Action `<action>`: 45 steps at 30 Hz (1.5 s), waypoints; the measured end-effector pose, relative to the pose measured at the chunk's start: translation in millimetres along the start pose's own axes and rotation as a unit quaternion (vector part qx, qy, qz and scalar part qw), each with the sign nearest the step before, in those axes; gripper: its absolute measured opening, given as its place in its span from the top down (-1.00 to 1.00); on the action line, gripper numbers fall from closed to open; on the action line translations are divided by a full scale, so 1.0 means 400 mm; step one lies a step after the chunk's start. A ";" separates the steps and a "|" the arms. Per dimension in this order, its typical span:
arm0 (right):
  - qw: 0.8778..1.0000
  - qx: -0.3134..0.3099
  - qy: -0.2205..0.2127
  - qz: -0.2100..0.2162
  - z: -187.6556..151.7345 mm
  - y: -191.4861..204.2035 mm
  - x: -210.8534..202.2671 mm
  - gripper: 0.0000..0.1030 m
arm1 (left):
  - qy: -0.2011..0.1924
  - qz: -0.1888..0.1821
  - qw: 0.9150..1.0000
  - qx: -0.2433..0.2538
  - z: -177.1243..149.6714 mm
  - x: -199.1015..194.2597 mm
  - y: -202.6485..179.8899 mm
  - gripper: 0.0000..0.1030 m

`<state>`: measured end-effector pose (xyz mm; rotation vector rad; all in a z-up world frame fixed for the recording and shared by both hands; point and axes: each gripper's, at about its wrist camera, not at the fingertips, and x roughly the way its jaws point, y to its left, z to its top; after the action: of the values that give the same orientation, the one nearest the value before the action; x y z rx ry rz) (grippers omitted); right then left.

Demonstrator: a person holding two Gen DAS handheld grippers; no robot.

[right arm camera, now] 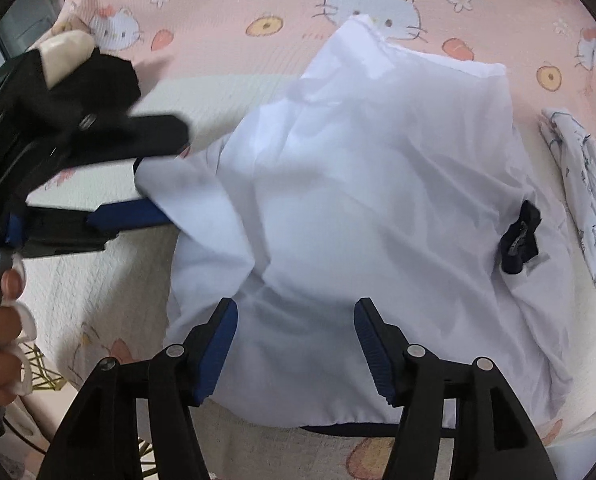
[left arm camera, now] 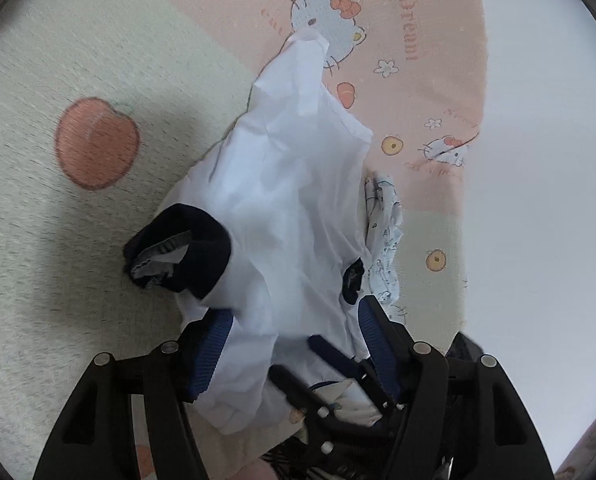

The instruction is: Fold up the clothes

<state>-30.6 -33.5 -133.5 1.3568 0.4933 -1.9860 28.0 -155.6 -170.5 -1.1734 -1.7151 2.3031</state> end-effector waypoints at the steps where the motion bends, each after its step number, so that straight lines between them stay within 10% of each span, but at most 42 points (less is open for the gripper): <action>1: 1.000 -0.004 0.000 -0.004 0.000 0.000 -0.002 -0.18 | -0.002 0.006 1.000 0.004 -0.001 -0.007 -0.001 -0.21; 33: 0.986 -0.154 -0.054 -0.005 0.065 0.189 0.034 -0.18 | 0.001 0.003 0.998 -0.059 0.046 -0.013 0.143 -0.21; 37: 0.973 -0.211 -0.085 -0.031 0.044 0.225 0.019 -0.18 | 0.000 -0.005 0.999 -0.040 0.047 -0.006 0.125 0.58; 45: 0.956 -0.272 -0.090 -0.059 0.006 0.281 0.048 -0.18 | 0.014 -0.035 0.998 -0.047 0.065 0.012 0.109 0.65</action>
<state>43.0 -120.1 -143.4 0.8131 0.9675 -1.8501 26.6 -191.4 -206.9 -1.1359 -1.8427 2.1772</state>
